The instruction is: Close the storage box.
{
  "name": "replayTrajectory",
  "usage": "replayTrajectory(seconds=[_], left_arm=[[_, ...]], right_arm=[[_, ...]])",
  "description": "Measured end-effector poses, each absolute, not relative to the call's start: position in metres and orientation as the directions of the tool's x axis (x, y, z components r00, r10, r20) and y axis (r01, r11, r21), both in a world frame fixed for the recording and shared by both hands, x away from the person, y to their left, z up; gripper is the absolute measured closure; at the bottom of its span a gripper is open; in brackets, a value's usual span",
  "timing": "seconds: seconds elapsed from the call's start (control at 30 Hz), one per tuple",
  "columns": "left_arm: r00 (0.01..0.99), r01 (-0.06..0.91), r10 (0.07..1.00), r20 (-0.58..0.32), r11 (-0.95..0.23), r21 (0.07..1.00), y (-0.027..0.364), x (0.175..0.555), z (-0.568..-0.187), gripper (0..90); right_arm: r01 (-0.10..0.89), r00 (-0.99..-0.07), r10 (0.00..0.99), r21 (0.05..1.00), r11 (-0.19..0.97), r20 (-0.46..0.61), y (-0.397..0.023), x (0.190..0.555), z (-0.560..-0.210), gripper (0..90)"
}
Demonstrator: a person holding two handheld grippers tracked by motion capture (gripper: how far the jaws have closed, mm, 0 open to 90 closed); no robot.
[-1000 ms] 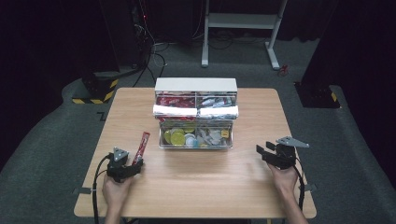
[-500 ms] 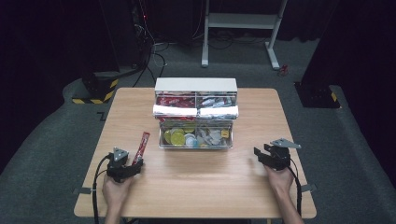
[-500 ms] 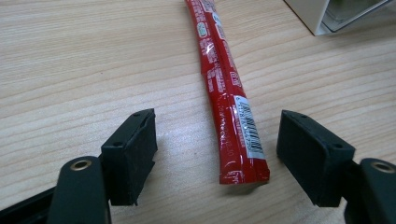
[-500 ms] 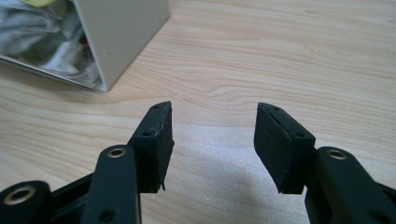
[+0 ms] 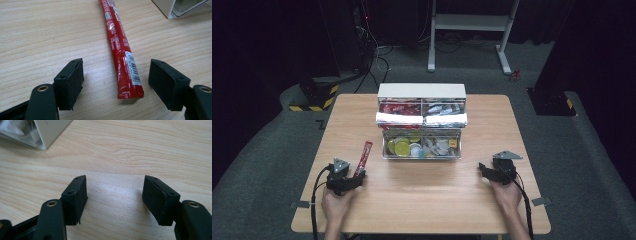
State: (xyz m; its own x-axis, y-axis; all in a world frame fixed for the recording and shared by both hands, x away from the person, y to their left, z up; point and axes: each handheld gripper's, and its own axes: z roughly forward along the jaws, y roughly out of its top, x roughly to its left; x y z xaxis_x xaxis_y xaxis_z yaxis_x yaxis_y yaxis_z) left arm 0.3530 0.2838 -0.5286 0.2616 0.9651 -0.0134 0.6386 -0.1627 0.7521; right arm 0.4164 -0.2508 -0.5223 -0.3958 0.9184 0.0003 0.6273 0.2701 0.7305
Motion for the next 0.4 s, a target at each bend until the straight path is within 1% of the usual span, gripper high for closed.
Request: replayTrajectory(seconds=[0.03, 0.1, 0.4], left_arm=[[0.264, 0.639, 0.964, -0.01, -0.167, 0.75, 0.2841, 0.353, -0.5285, 28.7], [0.265, 0.64, 0.964, -0.011, -0.167, 0.75, 0.2842, 0.353, -0.5285, 28.6], [0.264, 0.641, 0.965, -0.008, -0.169, 0.749, 0.2828, 0.3528, -0.5286, 28.6]], right_arm=[[0.625, -0.396, 0.918, 0.728, 0.281, -0.015, -0.249, 0.4159, -0.5223, 35.5], [0.628, -0.39, 0.921, 0.728, 0.276, -0.013, -0.2494, 0.4164, -0.5225, 34.1], [0.629, -0.384, 0.923, 0.728, 0.273, -0.015, -0.2489, 0.4161, -0.5226, 34.0]])
